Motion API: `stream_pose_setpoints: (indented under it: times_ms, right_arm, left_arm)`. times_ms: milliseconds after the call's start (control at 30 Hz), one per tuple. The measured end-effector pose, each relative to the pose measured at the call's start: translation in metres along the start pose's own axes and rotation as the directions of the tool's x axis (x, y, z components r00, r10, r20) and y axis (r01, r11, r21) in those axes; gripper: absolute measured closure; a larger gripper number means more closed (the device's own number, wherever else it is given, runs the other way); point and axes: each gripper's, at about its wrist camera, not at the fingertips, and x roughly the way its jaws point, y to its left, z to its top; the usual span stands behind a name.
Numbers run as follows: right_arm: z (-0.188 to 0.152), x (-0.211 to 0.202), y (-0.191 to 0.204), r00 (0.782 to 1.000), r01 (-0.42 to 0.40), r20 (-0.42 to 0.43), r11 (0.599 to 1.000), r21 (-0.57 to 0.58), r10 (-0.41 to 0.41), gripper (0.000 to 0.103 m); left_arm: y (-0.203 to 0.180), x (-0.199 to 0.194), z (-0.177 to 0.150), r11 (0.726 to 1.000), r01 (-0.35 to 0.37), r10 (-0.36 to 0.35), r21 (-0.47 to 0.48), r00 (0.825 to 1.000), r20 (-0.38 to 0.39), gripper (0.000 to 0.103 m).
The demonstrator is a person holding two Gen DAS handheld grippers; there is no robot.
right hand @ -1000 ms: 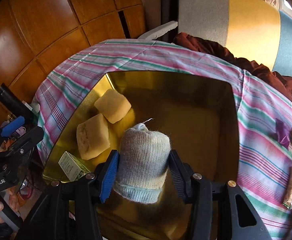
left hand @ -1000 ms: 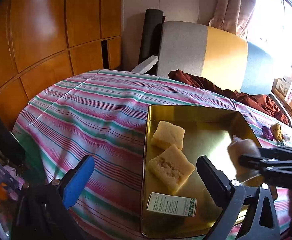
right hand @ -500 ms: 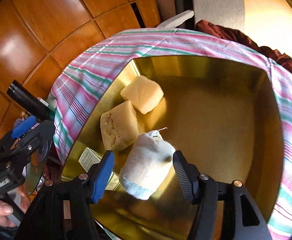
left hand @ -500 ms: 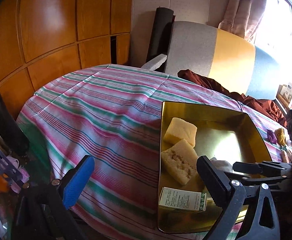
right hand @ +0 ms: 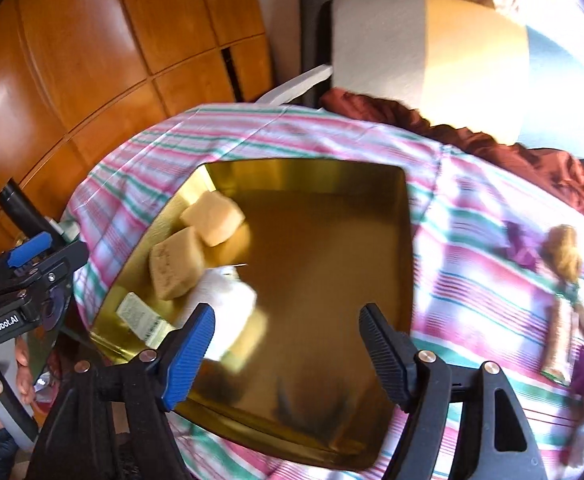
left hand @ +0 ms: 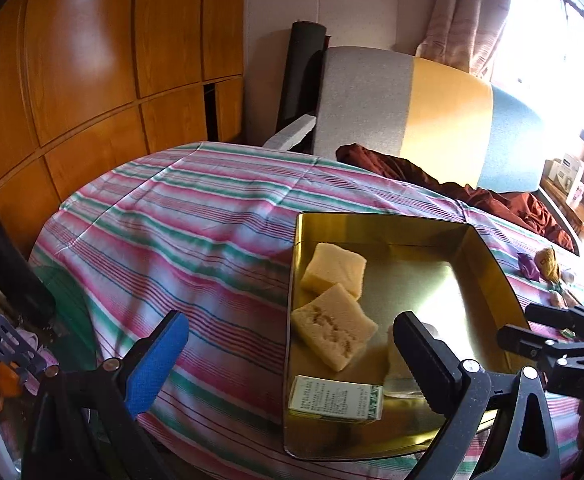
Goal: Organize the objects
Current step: 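Release the grey sock in the tray with the right tool, then move both tools to the items and grasp a cracker packet with the left tool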
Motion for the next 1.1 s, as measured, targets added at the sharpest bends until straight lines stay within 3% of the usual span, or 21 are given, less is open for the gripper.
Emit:
stream_pose_setpoints:
  times_ms: [333, 600, 800, 933, 1033, 1100]
  right_arm:
    - [-0.022, -0.048, -0.088, 0.984, 0.171, 0.028, 0.976, 0.135, -0.176, 0.025]
    - [-0.044, -0.092, -0.178, 0.944, 0.308, 0.019, 0.898, 0.315, -0.331, 0.025]
    - [-0.073, -0.129, -0.246, 0.9, 0.382, -0.005, 0.785, 0.488, -0.436, 0.019]
    - [-0.098, -0.15, -0.285, 0.879, 0.38, -0.006, 0.691, 0.615, -0.478, 0.018]
    - [-0.122, -0.16, -0.313, 0.906, 0.245, 0.05, 0.616, 0.749, -0.421, 0.016]
    - [-0.139, -0.161, -0.328, 0.912, 0.157, 0.09, 0.542, 0.826, -0.401, 0.016]
  left_arm:
    - [-0.047, -0.005, 0.005, 0.993, 0.071, -0.071, 0.098, 0.997, -0.003, 0.0]
    - [-0.098, -0.005, 0.008, 0.968, 0.155, -0.154, 0.195, 0.988, -0.021, 0.0]
    - [-0.141, -0.005, 0.007, 0.933, 0.233, -0.228, 0.275, 0.972, -0.05, 0.0]
    - [-0.171, -0.001, 0.007, 0.913, 0.298, -0.28, 0.281, 0.955, -0.1, 0.0]
    - [-0.196, 0.002, 0.005, 0.892, 0.355, -0.327, 0.28, 0.934, -0.142, 0.0]
    - [-0.214, 0.003, 0.002, 0.872, 0.394, -0.359, 0.29, 0.918, -0.168, 0.0]
